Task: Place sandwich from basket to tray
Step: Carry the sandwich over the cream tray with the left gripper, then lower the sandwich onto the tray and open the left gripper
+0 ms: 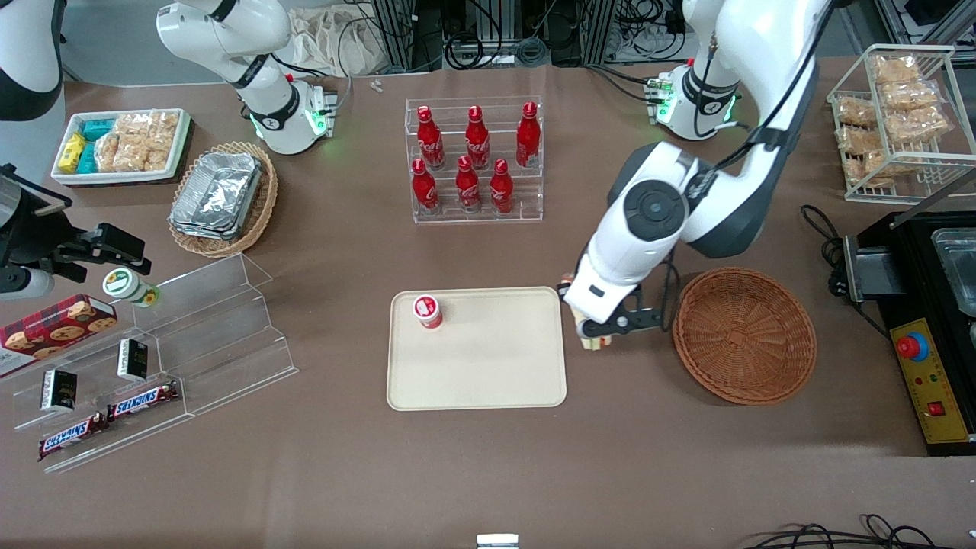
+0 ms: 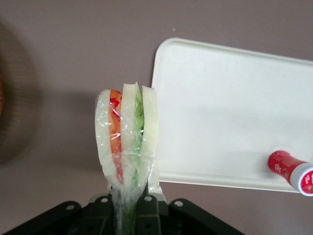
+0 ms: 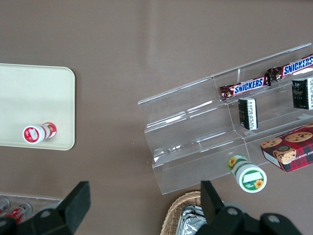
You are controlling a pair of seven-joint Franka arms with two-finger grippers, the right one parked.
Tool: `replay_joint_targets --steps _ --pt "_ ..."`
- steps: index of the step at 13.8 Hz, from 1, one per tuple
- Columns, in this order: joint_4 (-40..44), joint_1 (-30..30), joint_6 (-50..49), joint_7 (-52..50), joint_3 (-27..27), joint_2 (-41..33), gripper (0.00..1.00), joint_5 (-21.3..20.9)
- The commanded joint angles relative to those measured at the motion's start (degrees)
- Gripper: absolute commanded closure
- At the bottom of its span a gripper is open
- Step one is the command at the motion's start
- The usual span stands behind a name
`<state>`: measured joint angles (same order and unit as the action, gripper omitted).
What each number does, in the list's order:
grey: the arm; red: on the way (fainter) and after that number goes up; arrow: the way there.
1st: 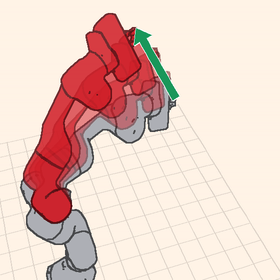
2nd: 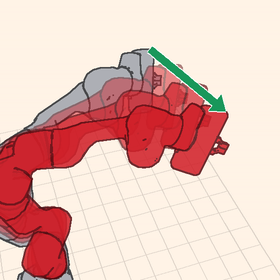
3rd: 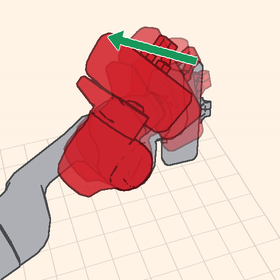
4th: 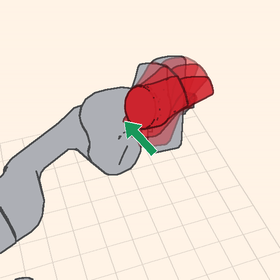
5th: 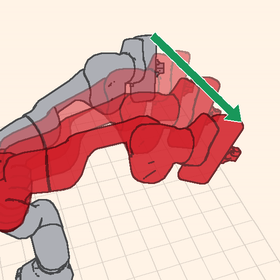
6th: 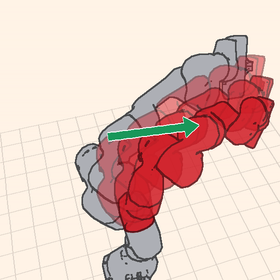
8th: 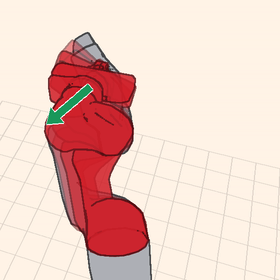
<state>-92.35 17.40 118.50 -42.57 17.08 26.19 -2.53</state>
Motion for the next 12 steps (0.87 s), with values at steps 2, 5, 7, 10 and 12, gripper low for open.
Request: replay_joint_targets --steps 2,5,7,10,12 --pt "3.7 2.2 2.0 -0.9 -0.4 7.5 1.00 0.2" --pt "7.0 3.0 3.0 -0.5 -0.4 13.1 1.00 -0.2" --pt "7.6 3.9 5.2 -0.4 -0.5 14.8 1.00 -0.5" --pt "8.6 4.1 6.7 -0.4 -0.5 16.6 1.00 -1.7" --pt "8.9 4.1 7.6 -0.8 -0.5 18.1 1.00 -2.5"
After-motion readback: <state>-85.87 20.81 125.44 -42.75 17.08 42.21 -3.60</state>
